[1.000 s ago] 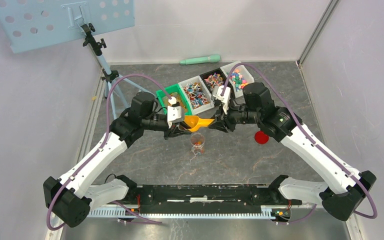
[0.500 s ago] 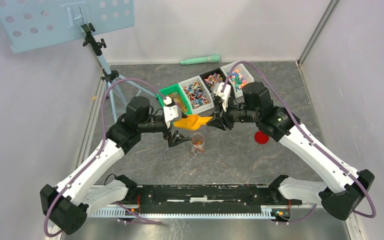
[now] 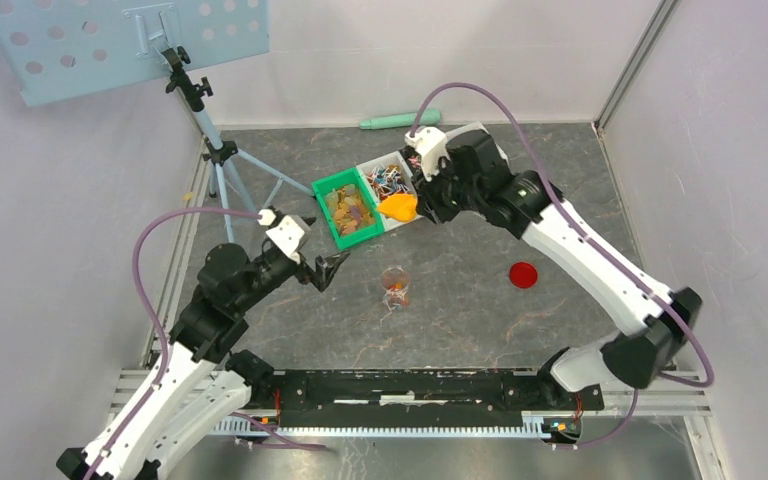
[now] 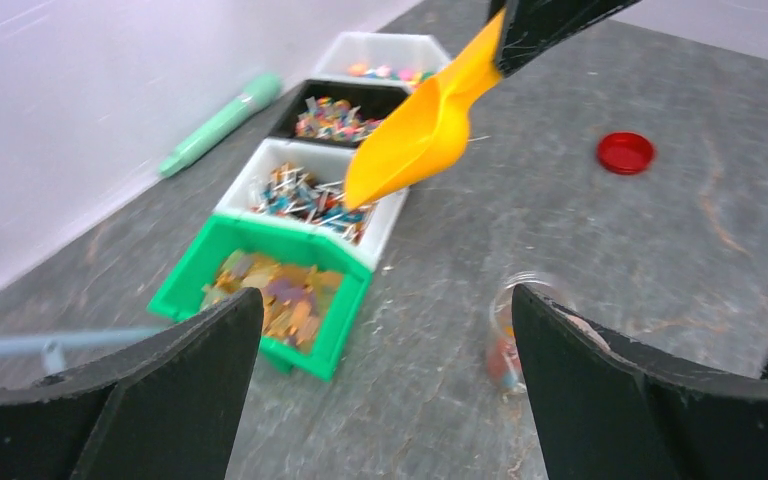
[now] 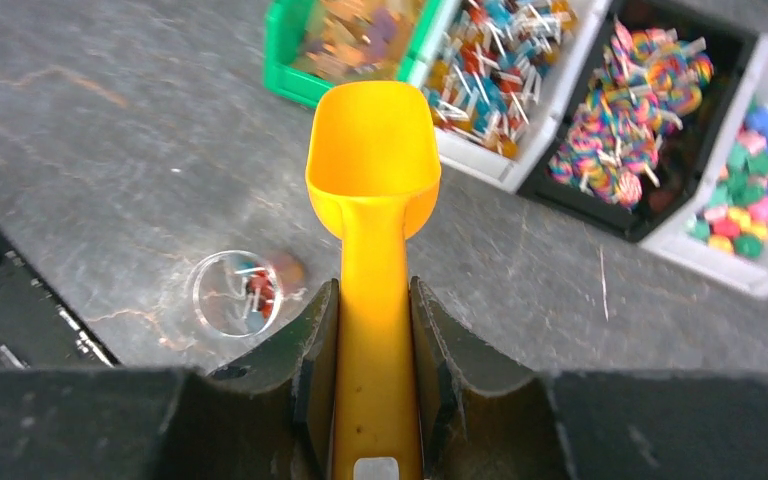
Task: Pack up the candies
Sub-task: Scoop the fake candies from the storage box.
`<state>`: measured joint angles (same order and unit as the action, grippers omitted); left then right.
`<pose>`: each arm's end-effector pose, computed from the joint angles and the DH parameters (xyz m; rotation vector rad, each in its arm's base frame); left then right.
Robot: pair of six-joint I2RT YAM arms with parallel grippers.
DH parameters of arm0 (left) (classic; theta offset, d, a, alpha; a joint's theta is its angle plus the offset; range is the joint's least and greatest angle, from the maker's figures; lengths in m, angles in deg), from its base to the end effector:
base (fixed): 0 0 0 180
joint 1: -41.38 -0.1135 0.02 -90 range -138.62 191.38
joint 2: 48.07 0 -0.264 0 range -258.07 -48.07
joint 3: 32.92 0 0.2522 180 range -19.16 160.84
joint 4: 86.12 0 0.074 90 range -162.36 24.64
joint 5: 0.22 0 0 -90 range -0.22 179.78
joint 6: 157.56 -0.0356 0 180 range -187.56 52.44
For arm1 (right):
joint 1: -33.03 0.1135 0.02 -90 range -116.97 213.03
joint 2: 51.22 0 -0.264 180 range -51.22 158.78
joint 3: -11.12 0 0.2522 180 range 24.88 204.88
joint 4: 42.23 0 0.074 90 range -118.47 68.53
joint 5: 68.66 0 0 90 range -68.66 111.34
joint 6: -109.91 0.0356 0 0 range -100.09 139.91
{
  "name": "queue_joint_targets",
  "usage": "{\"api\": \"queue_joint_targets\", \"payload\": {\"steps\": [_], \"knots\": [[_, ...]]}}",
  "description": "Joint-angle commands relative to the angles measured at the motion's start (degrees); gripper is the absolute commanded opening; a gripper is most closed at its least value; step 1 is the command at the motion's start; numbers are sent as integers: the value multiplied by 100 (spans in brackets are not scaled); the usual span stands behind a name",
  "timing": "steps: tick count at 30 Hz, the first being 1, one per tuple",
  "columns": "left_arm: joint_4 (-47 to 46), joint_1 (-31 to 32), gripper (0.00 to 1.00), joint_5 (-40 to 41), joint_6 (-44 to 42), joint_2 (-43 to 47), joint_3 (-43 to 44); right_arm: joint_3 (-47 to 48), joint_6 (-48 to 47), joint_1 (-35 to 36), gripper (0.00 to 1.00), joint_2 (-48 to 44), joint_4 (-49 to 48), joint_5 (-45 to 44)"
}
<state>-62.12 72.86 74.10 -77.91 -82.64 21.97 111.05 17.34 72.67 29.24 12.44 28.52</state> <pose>0.1205 -0.0851 0.3439 0.7847 1.4590 -0.5049 0.2308 0.1970 0.3949 -0.8680 2.0480 0.4986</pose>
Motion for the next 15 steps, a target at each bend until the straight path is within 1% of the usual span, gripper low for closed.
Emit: {"api": "queue_joint_targets", "payload": {"steps": [1, 4, 6, 11, 15], "knots": [[-34, -1, 100, 1519, 441, 494, -464, 779, 500, -5, 0, 646, 609, -1144], [49, -2, 100, 2155, 419, 706, -564, 1313, 616, -9, 0, 1142, 905, -1448], [117, -2, 100, 2338, 342, 795, -544, 1589, 678, -5, 0, 1422, 993, -1577], [134, -2, 100, 2314, 234, 809, -648, 2137, 703, 0, 0, 2037, 1208, -1752], [183, 2, 100, 2194, 346, 712, -570, 2322, 586, -2, 0, 2389, 1158, -1800]]}}
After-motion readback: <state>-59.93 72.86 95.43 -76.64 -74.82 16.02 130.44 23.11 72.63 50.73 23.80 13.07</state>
